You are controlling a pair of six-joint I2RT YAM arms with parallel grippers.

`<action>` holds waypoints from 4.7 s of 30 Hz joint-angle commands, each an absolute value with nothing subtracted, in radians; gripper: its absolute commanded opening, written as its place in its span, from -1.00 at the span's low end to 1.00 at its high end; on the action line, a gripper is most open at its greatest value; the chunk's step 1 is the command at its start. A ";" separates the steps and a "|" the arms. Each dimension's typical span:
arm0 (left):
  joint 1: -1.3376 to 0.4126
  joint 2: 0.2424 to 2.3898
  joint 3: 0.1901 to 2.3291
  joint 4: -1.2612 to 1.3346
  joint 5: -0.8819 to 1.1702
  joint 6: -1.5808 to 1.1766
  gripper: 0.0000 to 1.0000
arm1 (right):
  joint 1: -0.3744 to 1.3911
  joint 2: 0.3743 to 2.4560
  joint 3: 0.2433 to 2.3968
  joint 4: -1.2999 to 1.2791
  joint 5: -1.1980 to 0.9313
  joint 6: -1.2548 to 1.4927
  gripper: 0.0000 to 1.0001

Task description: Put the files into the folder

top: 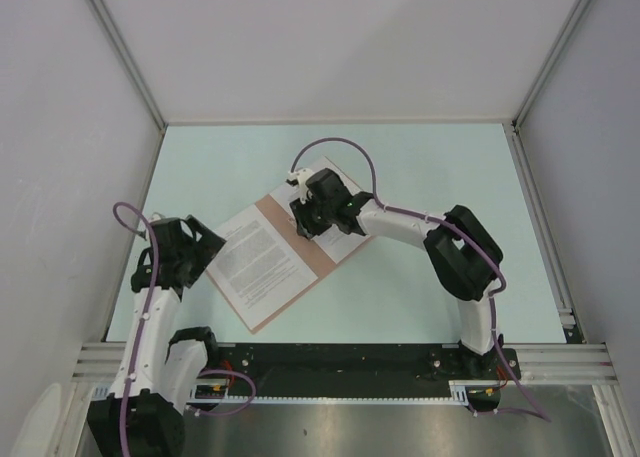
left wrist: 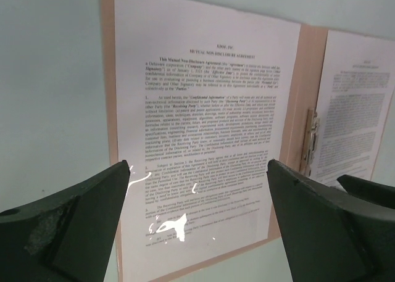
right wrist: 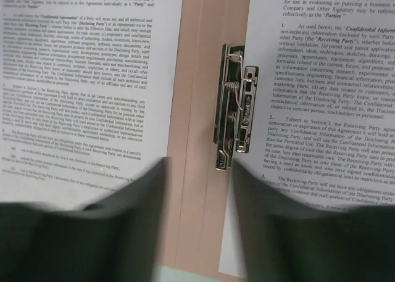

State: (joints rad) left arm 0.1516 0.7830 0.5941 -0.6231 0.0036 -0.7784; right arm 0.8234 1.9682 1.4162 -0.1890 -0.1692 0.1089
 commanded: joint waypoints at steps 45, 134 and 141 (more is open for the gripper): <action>0.017 0.893 0.515 -0.538 0.101 -0.807 0.99 | 0.784 2.140 1.652 -0.362 -0.084 0.146 -1.00; 0.015 0.640 0.340 -0.308 0.357 -0.807 -0.92 | 0.831 1.740 1.344 -0.361 0.043 0.043 0.61; 0.017 0.638 0.422 -0.385 0.379 -0.822 -0.98 | 1.196 1.585 0.954 0.147 0.286 -0.132 1.00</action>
